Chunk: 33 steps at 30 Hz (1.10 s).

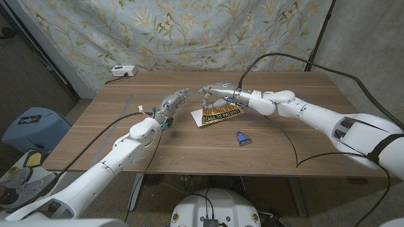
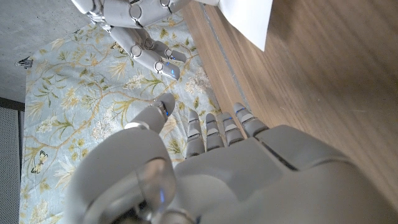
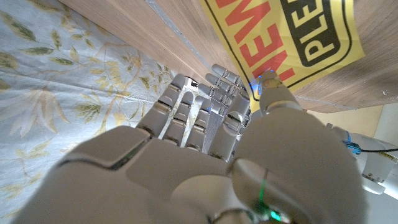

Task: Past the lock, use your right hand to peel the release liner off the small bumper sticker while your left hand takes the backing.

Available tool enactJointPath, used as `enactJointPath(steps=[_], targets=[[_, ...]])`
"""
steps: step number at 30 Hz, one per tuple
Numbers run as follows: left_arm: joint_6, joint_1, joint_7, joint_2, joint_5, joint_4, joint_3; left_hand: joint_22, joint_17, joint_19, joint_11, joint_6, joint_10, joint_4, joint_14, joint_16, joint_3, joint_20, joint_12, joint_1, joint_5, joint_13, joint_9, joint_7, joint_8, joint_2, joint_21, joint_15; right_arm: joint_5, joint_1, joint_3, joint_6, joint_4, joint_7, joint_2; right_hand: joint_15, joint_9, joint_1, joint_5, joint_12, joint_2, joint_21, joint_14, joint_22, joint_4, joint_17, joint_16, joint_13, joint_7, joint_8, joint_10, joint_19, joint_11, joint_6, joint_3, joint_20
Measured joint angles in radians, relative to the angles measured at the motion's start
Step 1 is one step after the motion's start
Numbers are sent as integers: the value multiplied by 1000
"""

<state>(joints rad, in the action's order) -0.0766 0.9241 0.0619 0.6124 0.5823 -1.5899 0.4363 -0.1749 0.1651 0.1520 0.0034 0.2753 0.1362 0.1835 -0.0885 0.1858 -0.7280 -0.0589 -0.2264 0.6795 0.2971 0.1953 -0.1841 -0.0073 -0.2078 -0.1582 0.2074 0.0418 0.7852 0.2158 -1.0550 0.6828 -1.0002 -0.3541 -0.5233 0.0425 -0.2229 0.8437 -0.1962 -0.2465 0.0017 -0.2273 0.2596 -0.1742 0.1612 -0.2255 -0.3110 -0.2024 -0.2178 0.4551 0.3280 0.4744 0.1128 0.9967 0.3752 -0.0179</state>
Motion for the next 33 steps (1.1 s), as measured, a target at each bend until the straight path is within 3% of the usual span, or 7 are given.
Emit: enactJointPath(steps=[5, 10, 15, 33], targets=[[12, 0, 3, 8, 0, -24, 1, 0, 4, 9, 20, 6, 20, -13, -23, 0, 40, -9, -8, -10, 0, 2, 0, 28, 3, 21, 0, 23, 2, 7, 10, -5, -14, 2, -7, 0, 0, 0, 0, 0, 0, 0, 0, 0, 0, -5, 0, 0, 0, 0, 0, 0, 0, 0, 0, 0], [58, 1, 17, 15, 11, -52, 1, -6, 8, 55, 42, 63, 49, -31, -69, 9, 106, -28, -15, -44, -9, 7, -2, 85, 3, 55, 17, 34, 2, 19, 25, -12, -35, 6, -20, 0, 0, 0, 0, 0, 0, 0, 0, 0, -4, -5, 0, 0, 0, 0, 0, 4, 0, 0, -4, -4], [111, 2, 33, 22, 35, -84, -5, -10, 10, 92, 58, 84, 75, -45, -113, 19, 140, -45, -22, -66, -16, 12, -5, 127, 3, 54, 29, 37, 3, 29, 36, -18, -49, 9, -28, 0, 0, 0, 0, 0, 0, 0, 0, 0, -4, -5, 0, 0, 0, 0, 0, 4, 0, 0, -4, -4], [218, 7, 59, 36, 121, -145, -27, -14, 14, 109, 111, 37, 64, -60, -119, 14, 166, -70, -20, -97, -20, 22, -5, 180, 20, 50, 33, 84, 8, 48, 70, -43, -84, 15, -53, 0, 0, 9, -4, 5, -1, 0, 0, 0, -1, -5, 0, 0, -5, 0, 0, 4, 0, 5, -7, -4]])
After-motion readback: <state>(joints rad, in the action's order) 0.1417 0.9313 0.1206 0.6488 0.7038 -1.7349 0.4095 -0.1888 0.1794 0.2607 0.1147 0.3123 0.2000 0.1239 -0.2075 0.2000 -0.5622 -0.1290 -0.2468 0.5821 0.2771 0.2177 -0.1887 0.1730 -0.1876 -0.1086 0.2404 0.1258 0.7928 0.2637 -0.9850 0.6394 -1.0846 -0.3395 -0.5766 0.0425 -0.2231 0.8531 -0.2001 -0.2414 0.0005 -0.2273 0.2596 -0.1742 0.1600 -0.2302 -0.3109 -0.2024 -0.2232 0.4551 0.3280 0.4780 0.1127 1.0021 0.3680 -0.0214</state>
